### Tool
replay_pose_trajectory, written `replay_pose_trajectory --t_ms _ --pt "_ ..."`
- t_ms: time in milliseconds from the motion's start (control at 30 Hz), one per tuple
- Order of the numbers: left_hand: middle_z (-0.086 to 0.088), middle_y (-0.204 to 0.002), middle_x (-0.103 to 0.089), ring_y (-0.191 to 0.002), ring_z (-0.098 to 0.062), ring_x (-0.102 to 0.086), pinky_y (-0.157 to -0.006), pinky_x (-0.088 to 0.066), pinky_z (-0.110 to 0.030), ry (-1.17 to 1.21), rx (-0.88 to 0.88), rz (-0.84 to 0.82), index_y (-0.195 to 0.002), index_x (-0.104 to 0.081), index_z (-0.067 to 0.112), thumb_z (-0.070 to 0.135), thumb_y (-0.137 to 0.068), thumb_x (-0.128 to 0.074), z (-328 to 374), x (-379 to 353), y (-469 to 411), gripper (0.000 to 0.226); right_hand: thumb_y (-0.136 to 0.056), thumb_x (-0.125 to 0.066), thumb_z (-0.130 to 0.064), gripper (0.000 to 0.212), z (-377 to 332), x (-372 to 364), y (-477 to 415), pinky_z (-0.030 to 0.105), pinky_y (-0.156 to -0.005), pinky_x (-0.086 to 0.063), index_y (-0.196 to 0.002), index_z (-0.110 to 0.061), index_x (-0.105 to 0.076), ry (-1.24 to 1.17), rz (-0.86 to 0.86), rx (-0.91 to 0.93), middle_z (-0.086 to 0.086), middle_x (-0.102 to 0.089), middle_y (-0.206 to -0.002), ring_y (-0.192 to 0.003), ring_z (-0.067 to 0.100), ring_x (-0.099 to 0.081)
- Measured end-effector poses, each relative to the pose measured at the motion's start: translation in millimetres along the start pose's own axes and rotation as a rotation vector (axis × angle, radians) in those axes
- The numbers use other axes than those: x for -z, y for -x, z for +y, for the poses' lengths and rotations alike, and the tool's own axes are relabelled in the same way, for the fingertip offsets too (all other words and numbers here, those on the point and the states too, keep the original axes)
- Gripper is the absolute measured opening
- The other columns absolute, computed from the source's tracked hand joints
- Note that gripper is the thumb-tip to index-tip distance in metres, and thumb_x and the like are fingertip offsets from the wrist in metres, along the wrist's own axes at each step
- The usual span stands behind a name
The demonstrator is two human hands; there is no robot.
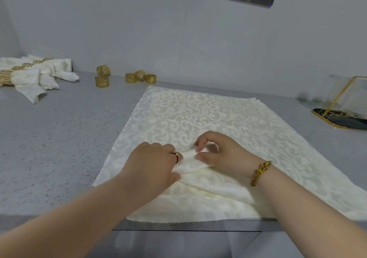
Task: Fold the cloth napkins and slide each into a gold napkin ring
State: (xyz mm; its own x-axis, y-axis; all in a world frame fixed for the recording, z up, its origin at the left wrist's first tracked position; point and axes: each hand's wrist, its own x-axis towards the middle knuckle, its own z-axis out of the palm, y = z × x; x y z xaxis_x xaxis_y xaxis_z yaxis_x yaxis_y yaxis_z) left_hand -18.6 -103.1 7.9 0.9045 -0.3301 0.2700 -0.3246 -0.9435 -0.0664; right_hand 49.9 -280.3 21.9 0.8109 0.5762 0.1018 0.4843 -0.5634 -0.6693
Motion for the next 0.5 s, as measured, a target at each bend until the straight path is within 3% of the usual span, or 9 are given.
replay_pose_trajectory --t_ms 67,133,200,267,333,400,500 --pt "0.017 -0.105 -0.063 -0.088 -0.006 -0.063 -0.070 -0.046 -0.021 0.047 -0.004 0.125 -0.113 -0.065 0.030 0.047 -0.081 -0.049 -5 -6 6 0.039 -0.076 -0.072 -0.021 0.024 -4 9 14 0.002 -0.091 -0.026 -0.072 -0.033 -0.052 0.049 -0.049 0.046 -0.020 -0.049 -0.107 -0.111 -0.001 -0.040" --pt "0.019 -0.078 -0.068 -0.061 0.000 -0.064 -0.049 -0.047 -0.015 0.097 -0.037 0.188 -0.079 -0.075 0.031 0.051 -0.060 -0.063 -9 -16 7 0.030 -0.066 -0.075 -0.039 0.026 -4 11 29 -0.002 -0.094 -0.014 -0.071 -0.039 -0.050 0.172 -0.149 0.092 -0.030 -0.038 -0.112 -0.116 -0.008 -0.028" --pt "0.020 -0.075 -0.068 -0.060 0.003 -0.064 -0.048 -0.048 -0.013 0.128 -0.047 0.244 -0.071 -0.074 0.033 0.051 -0.055 -0.065 -9 -21 7 0.026 -0.060 -0.058 -0.054 0.030 4 3 39 0.006 -0.101 -0.007 -0.080 -0.034 -0.050 0.371 -0.147 0.185 -0.033 -0.032 -0.113 -0.116 -0.005 -0.023" --pt "0.021 -0.077 -0.068 -0.064 0.003 -0.065 -0.052 -0.049 -0.012 0.147 -0.044 0.269 -0.073 -0.074 0.034 0.049 -0.058 -0.056 -8 -23 7 0.027 -0.064 -0.051 -0.046 0.025 18 -7 41 0.022 -0.101 -0.017 -0.084 -0.031 -0.045 0.533 0.014 0.371 -0.025 -0.038 -0.112 -0.118 0.007 -0.025" --pt "0.020 -0.080 -0.069 -0.068 0.002 -0.066 -0.056 -0.050 -0.012 0.166 -0.040 0.277 -0.075 -0.075 0.034 0.046 -0.069 -0.045 -10 -25 5 0.033 -0.067 -0.051 -0.032 0.011 23 -12 39 0.026 -0.097 -0.028 -0.077 -0.030 -0.044 0.598 0.179 0.500 -0.011 -0.043 -0.111 -0.117 0.019 -0.032" --pt "0.018 -0.081 -0.070 -0.071 -0.001 -0.068 -0.059 -0.051 -0.015 0.179 -0.053 0.282 -0.076 -0.075 0.033 0.041 -0.072 -0.036 -11 -26 6 0.040 -0.068 -0.050 -0.023 0.002 23 -11 34 0.035 -0.099 -0.027 -0.069 -0.022 -0.050 0.646 0.261 0.554 -0.003 -0.053 -0.107 -0.115 0.023 -0.038" --pt "0.017 -0.081 -0.070 -0.072 -0.004 -0.068 -0.062 -0.052 -0.016 0.204 -0.070 0.286 -0.078 -0.075 0.031 0.039 -0.074 -0.037 -10 -25 4 0.040 -0.068 -0.048 -0.018 0.011 21 -8 24 0.037 -0.100 -0.030 -0.060 -0.014 -0.053 0.727 0.297 0.571 0.006 -0.063 -0.099 -0.112 0.024 -0.043"
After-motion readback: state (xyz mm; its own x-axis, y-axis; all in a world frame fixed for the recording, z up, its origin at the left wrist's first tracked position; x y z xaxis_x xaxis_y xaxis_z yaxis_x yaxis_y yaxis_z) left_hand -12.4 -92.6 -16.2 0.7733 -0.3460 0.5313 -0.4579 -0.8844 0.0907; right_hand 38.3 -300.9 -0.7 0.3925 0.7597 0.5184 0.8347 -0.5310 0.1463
